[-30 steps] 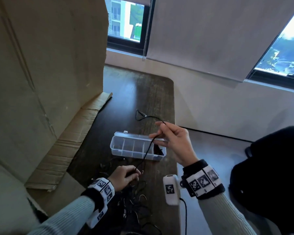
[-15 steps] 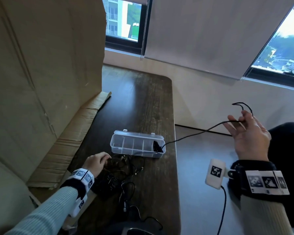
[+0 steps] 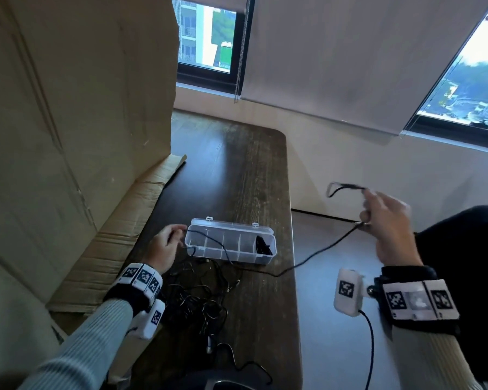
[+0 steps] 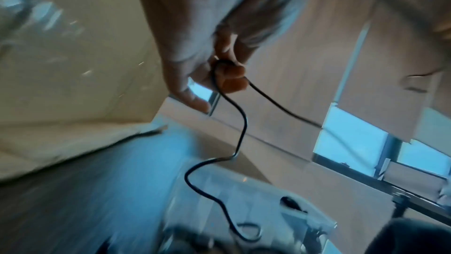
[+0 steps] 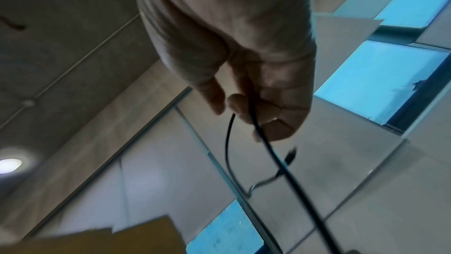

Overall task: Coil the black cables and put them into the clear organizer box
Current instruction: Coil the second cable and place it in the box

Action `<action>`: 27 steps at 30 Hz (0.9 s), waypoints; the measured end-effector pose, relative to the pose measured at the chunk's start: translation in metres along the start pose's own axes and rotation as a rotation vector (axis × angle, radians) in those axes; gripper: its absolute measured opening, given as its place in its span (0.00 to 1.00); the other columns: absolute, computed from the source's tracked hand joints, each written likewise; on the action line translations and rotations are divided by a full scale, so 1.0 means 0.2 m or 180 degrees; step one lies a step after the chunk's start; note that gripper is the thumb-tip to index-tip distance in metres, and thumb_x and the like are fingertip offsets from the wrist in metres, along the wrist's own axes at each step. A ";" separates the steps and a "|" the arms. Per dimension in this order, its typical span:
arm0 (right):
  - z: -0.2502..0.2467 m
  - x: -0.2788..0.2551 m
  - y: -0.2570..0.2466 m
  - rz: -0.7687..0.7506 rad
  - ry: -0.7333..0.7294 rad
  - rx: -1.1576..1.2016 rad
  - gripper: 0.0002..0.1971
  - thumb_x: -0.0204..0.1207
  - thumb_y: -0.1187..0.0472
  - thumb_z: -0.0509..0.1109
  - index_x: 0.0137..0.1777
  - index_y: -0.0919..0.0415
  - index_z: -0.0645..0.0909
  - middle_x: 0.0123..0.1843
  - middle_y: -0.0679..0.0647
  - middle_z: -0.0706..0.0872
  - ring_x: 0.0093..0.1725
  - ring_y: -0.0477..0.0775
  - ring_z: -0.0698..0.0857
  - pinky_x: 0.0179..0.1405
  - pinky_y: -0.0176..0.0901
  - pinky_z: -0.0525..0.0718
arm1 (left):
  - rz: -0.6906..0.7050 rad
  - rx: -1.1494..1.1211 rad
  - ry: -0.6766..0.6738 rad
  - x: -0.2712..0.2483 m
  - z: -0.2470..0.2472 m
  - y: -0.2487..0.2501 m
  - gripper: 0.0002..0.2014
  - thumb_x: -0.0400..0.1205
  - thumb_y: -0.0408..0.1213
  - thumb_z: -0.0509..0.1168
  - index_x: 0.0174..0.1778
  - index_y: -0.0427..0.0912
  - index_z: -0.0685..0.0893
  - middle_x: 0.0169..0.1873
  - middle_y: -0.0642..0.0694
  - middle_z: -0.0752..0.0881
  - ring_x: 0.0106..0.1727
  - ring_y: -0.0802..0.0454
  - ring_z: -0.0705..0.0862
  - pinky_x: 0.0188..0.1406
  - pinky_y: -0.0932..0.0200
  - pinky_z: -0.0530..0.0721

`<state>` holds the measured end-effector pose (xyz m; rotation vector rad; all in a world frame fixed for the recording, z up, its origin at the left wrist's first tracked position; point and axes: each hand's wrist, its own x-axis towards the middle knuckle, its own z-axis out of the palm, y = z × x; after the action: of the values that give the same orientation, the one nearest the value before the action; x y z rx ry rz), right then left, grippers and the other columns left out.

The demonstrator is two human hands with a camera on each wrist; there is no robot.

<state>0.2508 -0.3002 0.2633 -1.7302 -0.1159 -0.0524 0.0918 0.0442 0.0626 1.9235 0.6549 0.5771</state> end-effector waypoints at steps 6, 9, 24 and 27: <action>0.34 -0.21 0.11 -0.1042 -0.1996 -0.1819 0.39 0.73 0.38 0.70 0.81 0.37 0.57 0.45 0.39 0.69 0.42 0.35 0.70 0.42 0.32 0.73 | 0.1227 -0.0808 -0.1039 -0.06 0.02 0.55 0.10 0.78 0.30 0.70 0.54 0.43 0.87 0.39 0.51 0.91 0.33 0.55 0.87 0.40 0.62 0.87; 0.47 -0.27 0.16 -0.1178 -0.2175 -0.2294 0.19 0.76 0.38 0.67 0.67 0.36 0.77 0.51 0.51 0.75 0.52 0.50 0.78 0.53 0.46 0.79 | 0.1491 -0.1137 -0.1213 -0.09 0.05 0.74 0.08 0.74 0.33 0.73 0.48 0.40 0.86 0.36 0.48 0.92 0.33 0.49 0.89 0.40 0.58 0.88; 0.31 -0.19 -0.11 -0.1002 -0.1119 0.0339 0.14 0.85 0.58 0.61 0.41 0.53 0.86 0.27 0.38 0.78 0.27 0.37 0.73 0.32 0.31 0.69 | 0.0697 -0.0347 -0.2254 -0.19 0.27 0.44 0.20 0.74 0.57 0.66 0.49 0.44 0.85 0.38 0.50 0.89 0.43 0.57 0.87 0.53 0.58 0.83; 0.22 -0.13 -0.14 -0.0760 -0.0622 0.1009 0.18 0.85 0.57 0.61 0.36 0.50 0.87 0.29 0.44 0.75 0.24 0.39 0.68 0.22 0.30 0.68 | 0.1003 0.0412 -0.2323 -0.16 0.26 0.34 0.12 0.73 0.53 0.73 0.46 0.52 0.86 0.42 0.52 0.89 0.44 0.58 0.87 0.52 0.58 0.86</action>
<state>0.2203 -0.2546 0.2803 -1.3949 -0.4515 -0.0378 0.1153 -0.0355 0.0999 2.1789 -0.0811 -0.0105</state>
